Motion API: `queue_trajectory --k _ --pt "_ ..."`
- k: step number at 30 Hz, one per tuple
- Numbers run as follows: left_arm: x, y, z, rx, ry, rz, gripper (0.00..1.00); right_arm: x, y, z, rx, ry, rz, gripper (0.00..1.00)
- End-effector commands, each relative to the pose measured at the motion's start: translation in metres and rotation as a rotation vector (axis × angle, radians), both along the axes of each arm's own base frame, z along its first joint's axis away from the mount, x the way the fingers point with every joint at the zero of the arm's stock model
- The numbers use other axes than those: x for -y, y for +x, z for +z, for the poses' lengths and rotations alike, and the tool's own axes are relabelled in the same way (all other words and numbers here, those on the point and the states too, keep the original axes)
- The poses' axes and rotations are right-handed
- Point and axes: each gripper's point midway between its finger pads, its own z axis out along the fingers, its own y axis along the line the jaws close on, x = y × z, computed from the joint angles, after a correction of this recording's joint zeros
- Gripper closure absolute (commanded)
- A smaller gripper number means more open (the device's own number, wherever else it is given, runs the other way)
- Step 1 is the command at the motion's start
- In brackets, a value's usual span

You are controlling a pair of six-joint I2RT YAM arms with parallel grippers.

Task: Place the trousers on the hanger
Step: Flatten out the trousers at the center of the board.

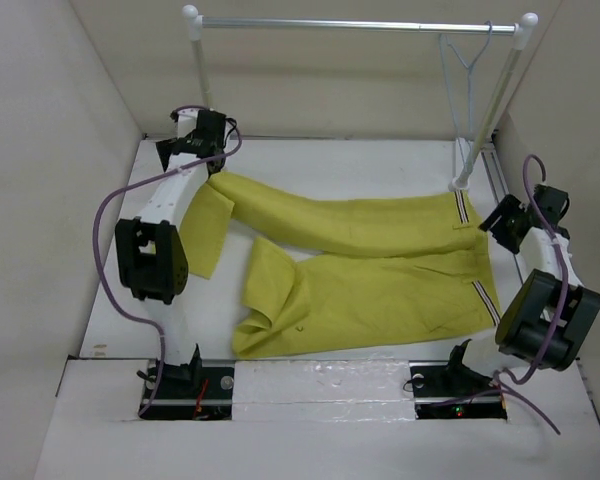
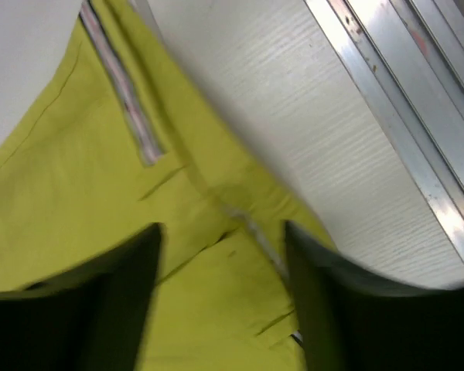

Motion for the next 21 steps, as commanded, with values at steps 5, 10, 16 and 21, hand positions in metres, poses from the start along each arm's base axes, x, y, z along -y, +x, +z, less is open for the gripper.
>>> queue_trajectory --k 5,10,16,21 --pt "0.012 0.014 0.025 0.100 -0.087 0.009 0.01 -0.047 0.030 0.068 0.149 -0.099 0.210 0.18" --pt "0.006 -0.038 -0.003 0.193 -0.358 0.062 0.11 -0.119 -0.001 0.080 0.234 -0.130 0.378 0.38" --pt "-0.020 -0.119 -0.068 0.263 -0.673 0.234 0.24 -0.206 -0.059 0.058 0.277 -0.098 0.676 1.00" --pt "-0.032 -0.136 -0.117 0.157 -0.675 0.350 0.23 -0.260 -0.097 0.051 0.304 -0.079 0.919 0.63"
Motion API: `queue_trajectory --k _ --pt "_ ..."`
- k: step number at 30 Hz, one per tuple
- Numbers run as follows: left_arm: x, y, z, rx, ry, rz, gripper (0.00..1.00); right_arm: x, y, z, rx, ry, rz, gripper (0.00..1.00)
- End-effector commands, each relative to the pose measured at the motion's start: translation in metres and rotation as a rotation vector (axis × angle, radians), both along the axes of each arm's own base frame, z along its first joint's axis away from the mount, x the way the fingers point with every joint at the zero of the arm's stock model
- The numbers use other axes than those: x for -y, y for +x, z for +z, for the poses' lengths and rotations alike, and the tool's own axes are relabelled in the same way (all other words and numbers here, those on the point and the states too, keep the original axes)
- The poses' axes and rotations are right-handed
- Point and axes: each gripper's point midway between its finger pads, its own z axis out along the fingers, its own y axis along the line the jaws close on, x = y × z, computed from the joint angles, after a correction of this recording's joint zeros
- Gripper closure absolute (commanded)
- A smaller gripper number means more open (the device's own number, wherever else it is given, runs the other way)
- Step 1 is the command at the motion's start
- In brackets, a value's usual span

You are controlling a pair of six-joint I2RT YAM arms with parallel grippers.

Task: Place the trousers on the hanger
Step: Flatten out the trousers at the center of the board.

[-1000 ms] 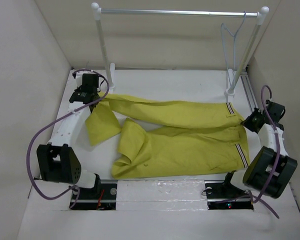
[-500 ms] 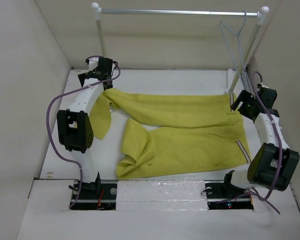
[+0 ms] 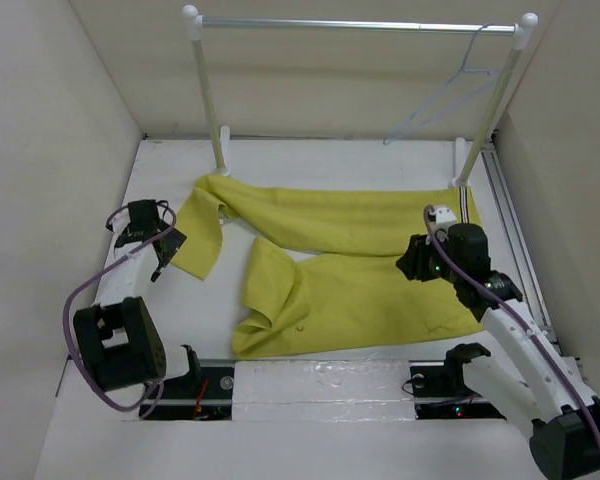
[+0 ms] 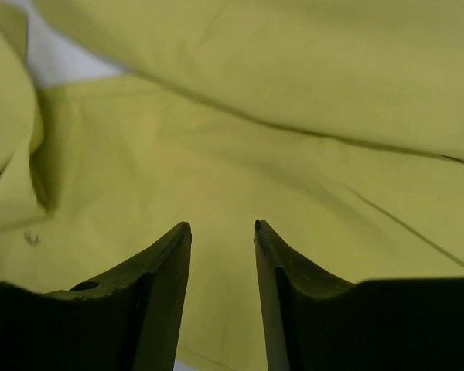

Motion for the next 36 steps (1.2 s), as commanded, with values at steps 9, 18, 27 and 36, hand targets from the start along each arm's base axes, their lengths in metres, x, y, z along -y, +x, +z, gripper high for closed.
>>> queue_trajectory --k 9,18,27,36 --pt "0.007 0.025 -0.077 -0.129 -0.117 0.044 0.67 -0.076 -0.042 0.010 0.028 -0.058 0.300 0.47" --pt "-0.044 0.081 -0.040 -0.148 0.105 0.076 1.00 -0.097 -0.047 0.031 0.052 -0.066 0.316 0.46" --pt "-0.122 0.142 0.056 -0.002 0.277 0.212 1.00 -0.107 -0.042 0.022 -0.004 -0.096 0.351 0.41" --pt "-0.083 0.126 0.118 0.207 0.205 0.080 0.24 -0.197 -0.052 0.001 -0.056 -0.072 0.676 0.23"
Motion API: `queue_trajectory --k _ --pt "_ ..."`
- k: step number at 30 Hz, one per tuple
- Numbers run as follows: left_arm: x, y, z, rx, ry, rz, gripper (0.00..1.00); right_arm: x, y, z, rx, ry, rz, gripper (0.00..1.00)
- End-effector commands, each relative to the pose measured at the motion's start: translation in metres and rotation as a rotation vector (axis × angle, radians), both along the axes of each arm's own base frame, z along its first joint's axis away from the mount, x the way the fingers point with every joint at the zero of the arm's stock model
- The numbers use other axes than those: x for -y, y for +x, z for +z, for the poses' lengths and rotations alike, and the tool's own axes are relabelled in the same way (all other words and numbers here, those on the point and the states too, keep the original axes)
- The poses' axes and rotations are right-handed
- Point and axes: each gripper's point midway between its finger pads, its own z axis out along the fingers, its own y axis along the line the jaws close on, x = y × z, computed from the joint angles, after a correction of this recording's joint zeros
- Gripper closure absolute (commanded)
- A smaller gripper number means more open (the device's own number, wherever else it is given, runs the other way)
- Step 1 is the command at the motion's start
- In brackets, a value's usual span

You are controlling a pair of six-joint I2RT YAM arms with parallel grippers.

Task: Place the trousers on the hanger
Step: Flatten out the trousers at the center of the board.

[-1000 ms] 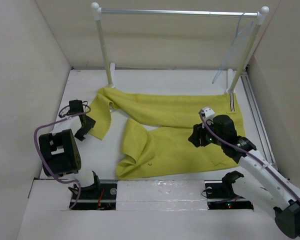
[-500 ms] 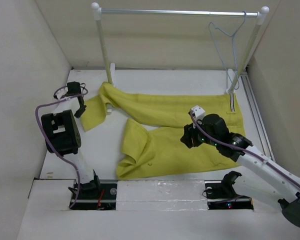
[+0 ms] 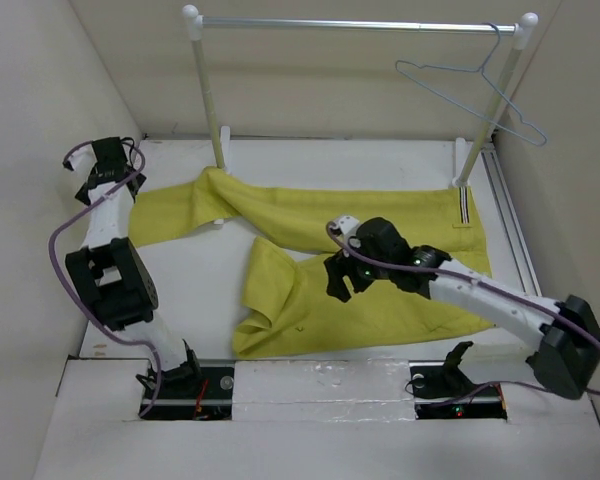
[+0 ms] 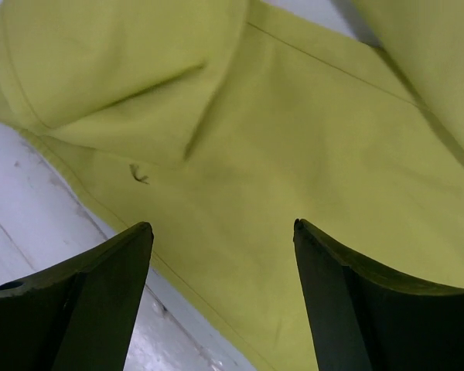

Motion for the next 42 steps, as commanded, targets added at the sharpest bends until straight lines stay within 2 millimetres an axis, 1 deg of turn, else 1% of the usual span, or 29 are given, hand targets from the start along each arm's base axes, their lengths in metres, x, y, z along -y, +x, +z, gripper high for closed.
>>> queue_trajectory --k 1,2,4,5,7,9,10,12,13,14,15,18,19,21,22,23,24,25,26,27,29,30,32,34,36,37,39,41,42 --pt "0.048 -0.017 0.073 0.198 0.000 -0.156 0.24 -0.059 0.004 0.018 0.038 0.119 0.170 0.21" --pt "0.065 -0.023 0.064 0.202 -0.010 -0.199 0.27 -0.078 0.006 0.004 0.008 0.136 0.210 0.19" --pt "0.116 -0.031 0.084 0.279 -0.028 -0.337 0.28 -0.095 0.011 -0.006 -0.028 0.155 0.234 0.16" --pt "0.131 -0.040 0.068 0.249 -0.047 -0.372 0.29 -0.107 0.014 -0.004 -0.037 0.178 0.257 0.16" --pt "0.162 -0.055 0.074 0.277 -0.058 -0.459 0.30 -0.119 0.013 -0.024 -0.088 0.170 0.284 0.16" --pt "0.166 -0.072 0.058 0.243 -0.081 -0.471 0.31 -0.130 -0.001 -0.037 -0.144 0.179 0.340 0.17" --pt "0.166 -0.082 0.065 0.260 -0.071 -0.474 0.32 -0.135 -0.009 -0.038 -0.154 0.180 0.362 0.23" --pt "0.166 -0.090 0.069 0.271 -0.059 -0.483 0.32 -0.144 -0.016 -0.037 -0.164 0.188 0.386 0.50" --pt "0.166 -0.094 0.079 0.295 -0.047 -0.488 0.32 -0.154 -0.021 -0.031 -0.149 0.204 0.410 0.83" --pt "0.165 -0.095 0.090 0.311 -0.030 -0.492 0.33 -0.163 -0.023 -0.025 -0.140 0.221 0.434 0.98" --pt "0.164 -0.096 0.100 0.323 -0.017 -0.491 0.33 -0.181 -0.019 0.000 -0.088 0.269 0.477 1.00" --pt "0.161 -0.101 0.125 0.330 0.014 -0.500 0.33 -0.217 -0.034 0.034 -0.003 0.323 0.668 1.00" --pt "0.164 -0.106 0.120 0.297 -0.002 -0.510 0.33 -0.227 -0.024 0.067 0.066 0.354 0.671 1.00" --pt "0.173 -0.110 0.110 0.266 -0.027 -0.571 0.33 -0.222 -0.016 0.101 0.178 0.364 0.651 1.00" --pt "0.184 -0.116 0.099 0.238 -0.076 -0.614 0.34 -0.209 -0.009 0.101 0.172 0.340 0.614 1.00" --pt "0.188 -0.121 0.080 0.202 -0.106 -0.633 0.34 -0.191 -0.004 0.122 0.212 0.346 0.570 1.00" --pt "0.193 -0.125 0.072 0.196 -0.122 -0.655 0.34 -0.169 0.011 0.125 0.226 0.329 0.517 1.00" --pt "0.203 -0.129 0.070 0.219 -0.153 -0.697 0.35 -0.143 0.009 0.102 0.179 0.271 0.481 1.00" --pt "0.206 -0.133 0.054 0.195 -0.175 -0.708 0.36 -0.121 0.014 0.097 0.178 0.238 0.429 1.00" --pt "0.209 -0.136 0.050 0.192 -0.182 -0.724 0.37 -0.084 0.026 0.113 0.223 0.234 0.348 1.00" --pt "0.213 -0.136 0.039 0.164 -0.192 -0.762 0.38 -0.024 0.021 0.064 0.112 0.091 0.227 1.00" --pt "0.216 -0.134 0.039 0.157 -0.197 -0.787 0.38 0.002 0.018 0.066 0.126 0.070 0.175 1.00" --pt "0.229 -0.127 0.046 0.163 -0.223 -0.875 0.38 0.062 0.013 0.020 0.021 -0.036 0.019 1.00" --pt "0.242 -0.122 0.052 0.185 -0.262 -0.947 0.38 0.096 0.006 0.008 -0.014 -0.035 -0.087 1.00" --pt "0.249 -0.121 0.054 0.178 -0.269 -0.995 0.39 0.100 -0.019 -0.019 -0.119 0.000 -0.074 1.00" --pt "0.262 -0.130 0.032 0.096 -0.288 -1.043 0.39 0.106 -0.034 -0.034 -0.193 -0.010 -0.090 1.00" --pt "0.288 -0.138 0.016 0.029 -0.299 -1.110 0.38 0.108 -0.040 -0.043 -0.223 -0.019 -0.095 1.00" --pt "0.326 -0.155 -0.004 -0.026 -0.354 -1.132 0.37 0.111 -0.042 -0.047 -0.233 -0.031 -0.111 1.00" --pt "0.358 -0.169 -0.008 -0.038 -0.348 -1.192 0.37 0.112 -0.041 -0.046 -0.225 -0.033 -0.115 1.00"
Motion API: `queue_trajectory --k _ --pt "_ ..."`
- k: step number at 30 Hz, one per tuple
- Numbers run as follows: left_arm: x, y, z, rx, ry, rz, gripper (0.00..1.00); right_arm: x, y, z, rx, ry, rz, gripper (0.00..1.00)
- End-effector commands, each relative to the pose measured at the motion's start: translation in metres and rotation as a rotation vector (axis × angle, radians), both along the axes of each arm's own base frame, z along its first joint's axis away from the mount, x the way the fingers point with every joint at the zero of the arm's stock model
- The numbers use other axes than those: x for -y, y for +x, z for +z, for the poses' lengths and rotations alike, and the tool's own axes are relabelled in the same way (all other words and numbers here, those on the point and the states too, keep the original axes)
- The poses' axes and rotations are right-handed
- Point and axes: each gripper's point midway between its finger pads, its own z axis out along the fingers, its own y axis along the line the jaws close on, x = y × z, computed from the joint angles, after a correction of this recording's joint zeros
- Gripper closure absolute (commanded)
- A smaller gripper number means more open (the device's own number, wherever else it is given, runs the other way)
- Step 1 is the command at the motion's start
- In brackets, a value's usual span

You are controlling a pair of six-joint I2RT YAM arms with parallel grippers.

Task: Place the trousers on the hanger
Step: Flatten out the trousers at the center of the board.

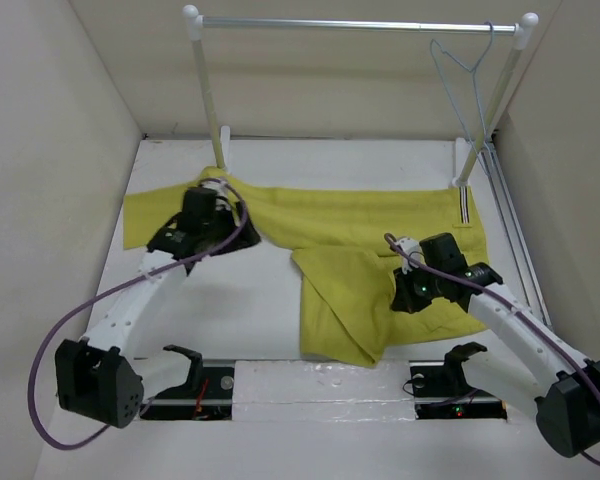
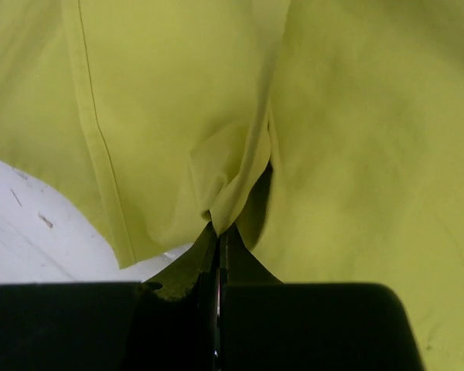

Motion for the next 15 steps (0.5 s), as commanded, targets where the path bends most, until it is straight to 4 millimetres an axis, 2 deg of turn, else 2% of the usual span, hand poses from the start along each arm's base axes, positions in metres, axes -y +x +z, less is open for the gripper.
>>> queue_trajectory --k 1,2,3,4,5,6,8,9,12,14,15 --pt "0.067 -0.030 -0.016 -0.035 -0.038 -0.107 0.36 -0.002 0.004 0.014 0.036 0.024 -0.011 1.00" --pt "0.077 -0.033 -0.016 -0.056 -0.092 -0.033 0.35 -0.001 0.008 0.016 0.053 0.015 -0.019 1.00" --pt "0.091 -0.032 -0.007 -0.007 -0.135 -0.024 0.33 0.000 0.012 0.018 0.065 0.005 -0.027 1.00" --pt "0.098 -0.040 -0.019 -0.024 -0.164 -0.029 0.33 -0.001 0.016 0.023 0.080 0.008 -0.026 1.00" --pt "0.110 -0.045 -0.021 -0.031 -0.205 -0.039 0.33 -0.003 0.018 0.023 0.078 0.013 -0.013 1.00" --pt "0.135 -0.051 -0.020 -0.034 -0.269 -0.053 0.32 -0.004 0.020 0.024 0.086 0.017 -0.009 1.00" --pt "0.153 -0.055 -0.031 -0.048 -0.280 -0.062 0.32 -0.008 0.021 0.026 0.088 0.036 0.001 1.00" --pt "0.157 -0.045 -0.044 -0.049 -0.257 -0.005 0.32 -0.010 0.022 0.027 0.094 0.045 0.000 1.00" --pt "0.168 -0.024 -0.054 -0.016 -0.270 0.054 0.34 -0.013 0.023 0.032 0.117 0.073 -0.002 1.00" --pt "0.165 -0.015 -0.062 -0.008 -0.252 0.110 0.37 -0.015 0.023 0.034 0.126 0.091 0.002 1.00" --pt "0.161 -0.011 -0.074 -0.022 -0.219 0.146 0.38 -0.016 0.023 0.036 0.134 0.095 0.003 1.00"
